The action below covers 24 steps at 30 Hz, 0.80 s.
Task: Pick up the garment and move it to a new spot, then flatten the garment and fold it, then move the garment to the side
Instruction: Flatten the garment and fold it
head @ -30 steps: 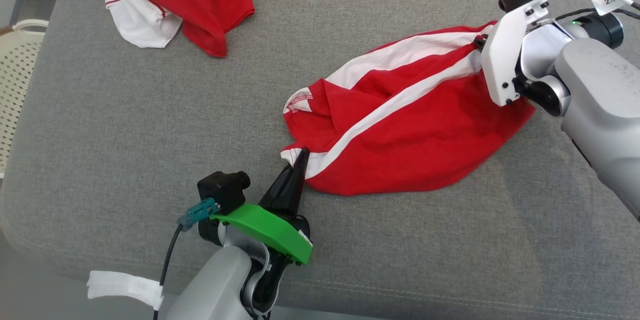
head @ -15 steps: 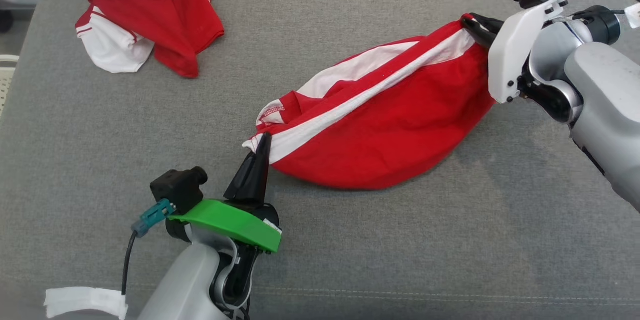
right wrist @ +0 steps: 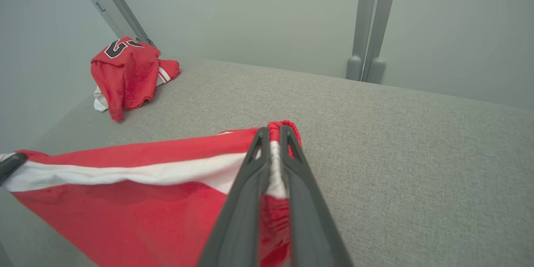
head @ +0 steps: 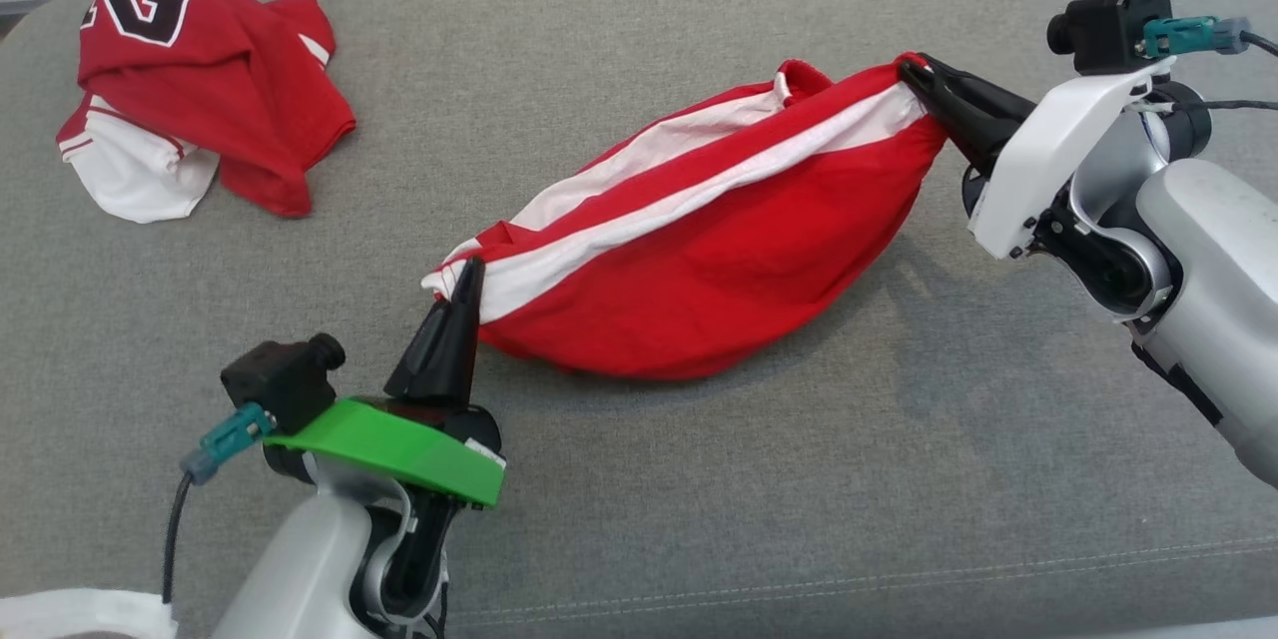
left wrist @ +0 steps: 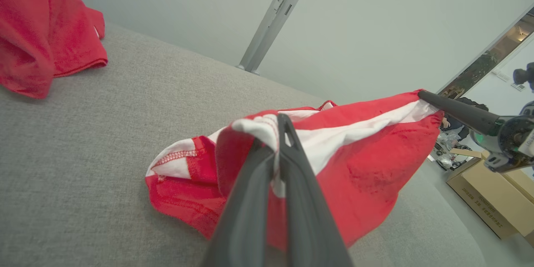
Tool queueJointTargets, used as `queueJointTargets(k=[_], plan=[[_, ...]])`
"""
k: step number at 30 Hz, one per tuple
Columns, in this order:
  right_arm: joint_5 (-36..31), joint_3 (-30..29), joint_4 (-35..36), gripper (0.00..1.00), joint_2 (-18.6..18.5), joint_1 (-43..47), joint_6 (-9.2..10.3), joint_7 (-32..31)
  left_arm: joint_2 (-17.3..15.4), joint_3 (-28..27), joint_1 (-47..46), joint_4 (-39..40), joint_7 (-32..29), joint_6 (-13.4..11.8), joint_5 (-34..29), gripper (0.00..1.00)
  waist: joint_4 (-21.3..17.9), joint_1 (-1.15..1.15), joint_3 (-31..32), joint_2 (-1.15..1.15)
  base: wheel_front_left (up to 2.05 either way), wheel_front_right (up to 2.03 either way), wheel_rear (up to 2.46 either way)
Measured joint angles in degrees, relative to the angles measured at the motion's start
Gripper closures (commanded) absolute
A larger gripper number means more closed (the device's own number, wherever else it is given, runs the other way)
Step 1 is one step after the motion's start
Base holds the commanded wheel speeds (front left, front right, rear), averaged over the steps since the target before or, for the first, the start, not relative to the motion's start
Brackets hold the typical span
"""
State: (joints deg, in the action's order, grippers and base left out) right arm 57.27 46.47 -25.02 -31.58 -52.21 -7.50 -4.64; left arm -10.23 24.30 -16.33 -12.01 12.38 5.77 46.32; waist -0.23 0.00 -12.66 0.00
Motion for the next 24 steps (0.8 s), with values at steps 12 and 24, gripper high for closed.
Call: queueJointTargets(k=[12,24], plan=[[1.18,-9.62,5.79,1.0,0.54,-0.98,0.0,1.78,-9.25,-4.05,-12.56,12.39,-13.21,-5.91,-1.6,1.0,-3.3,0.0,5.39,0.0,0.0,0.0,0.0],[-7.66,-17.47,-1.51,1.0,8.01,-8.41,-0.07,-3.1,-11.93,-5.53,-28.18,7.48,-29.11,-12.14,0.23,1.0,-6.28,0.0,4.72,0.0,0.0,0.0,0.0]])
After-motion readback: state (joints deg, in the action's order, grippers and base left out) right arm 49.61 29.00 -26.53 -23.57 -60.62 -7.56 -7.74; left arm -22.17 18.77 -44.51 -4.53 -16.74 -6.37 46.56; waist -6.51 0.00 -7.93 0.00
